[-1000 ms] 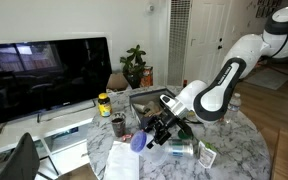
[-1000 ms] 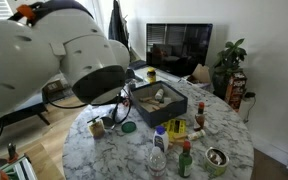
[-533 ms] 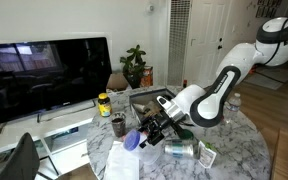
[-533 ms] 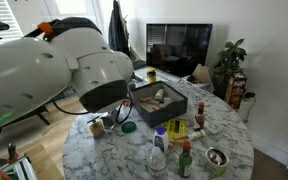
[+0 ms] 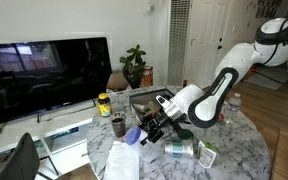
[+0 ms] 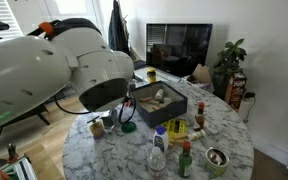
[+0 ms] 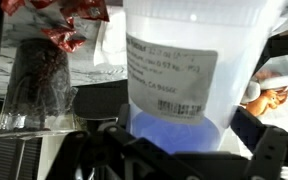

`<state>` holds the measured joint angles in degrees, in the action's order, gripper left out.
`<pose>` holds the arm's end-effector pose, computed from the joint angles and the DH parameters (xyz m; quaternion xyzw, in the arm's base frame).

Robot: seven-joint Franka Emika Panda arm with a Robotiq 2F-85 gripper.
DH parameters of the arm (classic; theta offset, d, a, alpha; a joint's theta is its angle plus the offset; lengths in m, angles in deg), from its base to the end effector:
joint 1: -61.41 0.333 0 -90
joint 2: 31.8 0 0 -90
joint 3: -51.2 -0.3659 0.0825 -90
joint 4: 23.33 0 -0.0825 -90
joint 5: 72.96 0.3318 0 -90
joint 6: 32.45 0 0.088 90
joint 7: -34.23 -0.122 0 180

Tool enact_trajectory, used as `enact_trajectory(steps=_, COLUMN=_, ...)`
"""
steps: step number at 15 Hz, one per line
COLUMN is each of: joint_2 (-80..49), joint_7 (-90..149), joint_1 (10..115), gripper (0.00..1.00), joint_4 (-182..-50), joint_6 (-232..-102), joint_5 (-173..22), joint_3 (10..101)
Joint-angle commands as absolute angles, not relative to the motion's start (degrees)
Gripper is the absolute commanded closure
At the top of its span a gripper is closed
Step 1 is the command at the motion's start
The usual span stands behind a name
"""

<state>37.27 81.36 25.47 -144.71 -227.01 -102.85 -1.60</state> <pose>0.5823 0.1551 0.1763 -0.7623 -0.4409 -0.3976 0.2577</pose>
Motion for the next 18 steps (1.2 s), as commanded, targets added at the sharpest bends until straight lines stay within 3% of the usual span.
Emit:
enact_trajectory(steps=1, joint_2=34.92, joint_7=78.11, joint_1=25.33, gripper=0.00, joint_4=-145.46, joint_6=-226.05, joint_5=-105.77, joint_3=0.73)
enact_trajectory(steps=12, joint_2=21.42, joint_7=75.54, joint_1=25.34, gripper=0.00, joint_4=-149.60, joint_6=-213.25, joint_5=-104.80, joint_3=3.90)
enact_trajectory(steps=18, joint_2=11.45, joint_7=76.26, joint_1=31.15, gripper=0.00, joint_4=-149.77, joint_6=-204.04, joint_5=-99.76, joint_3=9.04)
